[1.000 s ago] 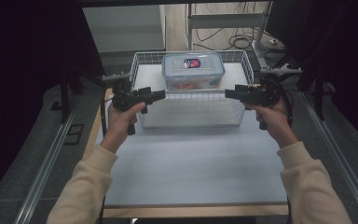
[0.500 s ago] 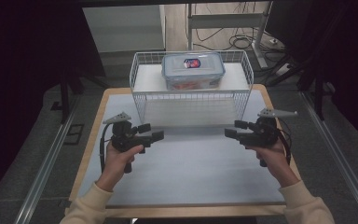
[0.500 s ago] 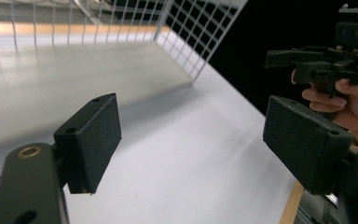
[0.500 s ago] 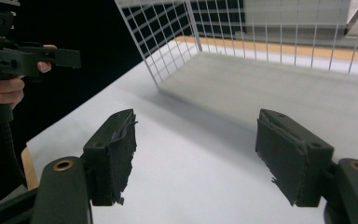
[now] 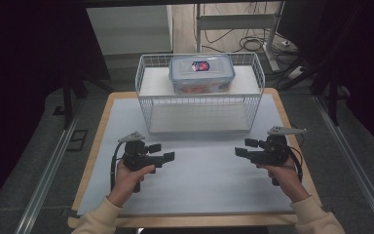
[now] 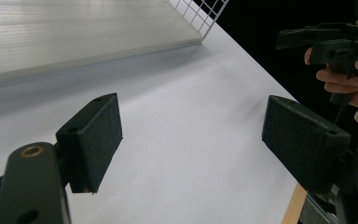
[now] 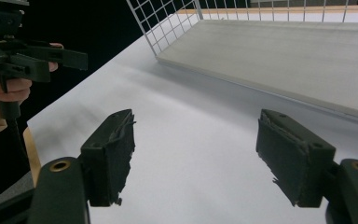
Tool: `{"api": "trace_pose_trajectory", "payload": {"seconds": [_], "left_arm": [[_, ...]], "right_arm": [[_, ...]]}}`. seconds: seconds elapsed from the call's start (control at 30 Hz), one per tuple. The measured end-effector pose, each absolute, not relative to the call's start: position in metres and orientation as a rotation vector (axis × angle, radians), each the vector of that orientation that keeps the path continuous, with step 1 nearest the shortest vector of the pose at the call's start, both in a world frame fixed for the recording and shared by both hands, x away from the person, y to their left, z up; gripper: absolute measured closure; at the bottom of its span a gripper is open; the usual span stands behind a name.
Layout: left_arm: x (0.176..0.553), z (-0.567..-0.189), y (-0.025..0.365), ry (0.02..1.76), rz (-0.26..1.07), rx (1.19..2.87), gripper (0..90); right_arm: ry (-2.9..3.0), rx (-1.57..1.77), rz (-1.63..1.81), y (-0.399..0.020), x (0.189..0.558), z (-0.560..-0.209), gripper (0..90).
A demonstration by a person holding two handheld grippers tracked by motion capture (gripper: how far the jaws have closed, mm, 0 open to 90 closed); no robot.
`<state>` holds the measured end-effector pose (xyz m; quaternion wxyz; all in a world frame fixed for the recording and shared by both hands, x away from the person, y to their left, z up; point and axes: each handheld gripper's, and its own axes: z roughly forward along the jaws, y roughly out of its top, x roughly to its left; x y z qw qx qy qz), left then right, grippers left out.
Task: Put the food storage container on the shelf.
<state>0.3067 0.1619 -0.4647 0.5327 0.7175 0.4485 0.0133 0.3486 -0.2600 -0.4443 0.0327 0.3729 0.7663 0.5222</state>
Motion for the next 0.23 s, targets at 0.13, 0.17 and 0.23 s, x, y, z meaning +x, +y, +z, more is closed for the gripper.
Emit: {"api": "trace_pose_trajectory", "payload": {"seconds": [0.13, 0.17, 0.23], "left_arm": [[0.3086, -0.4659, 0.1622, 1.08, 0.026, 1.703, 19.7], [0.309, -0.467, 0.1617, 1.082, 0.027, 1.704, 19.7], [0.3103, -0.4714, 0.1606, 1.091, 0.026, 1.712, 19.8]], "right_arm": [[2.345, 1.126, 1.599, -0.2592, 0.3474, -0.447, 23.4], [2.338, 1.112, 1.59, -0.2592, 0.347, -0.4488, 22.0], [2.326, 1.078, 1.54, -0.2595, 0.3472, -0.4544, 19.8]]}}
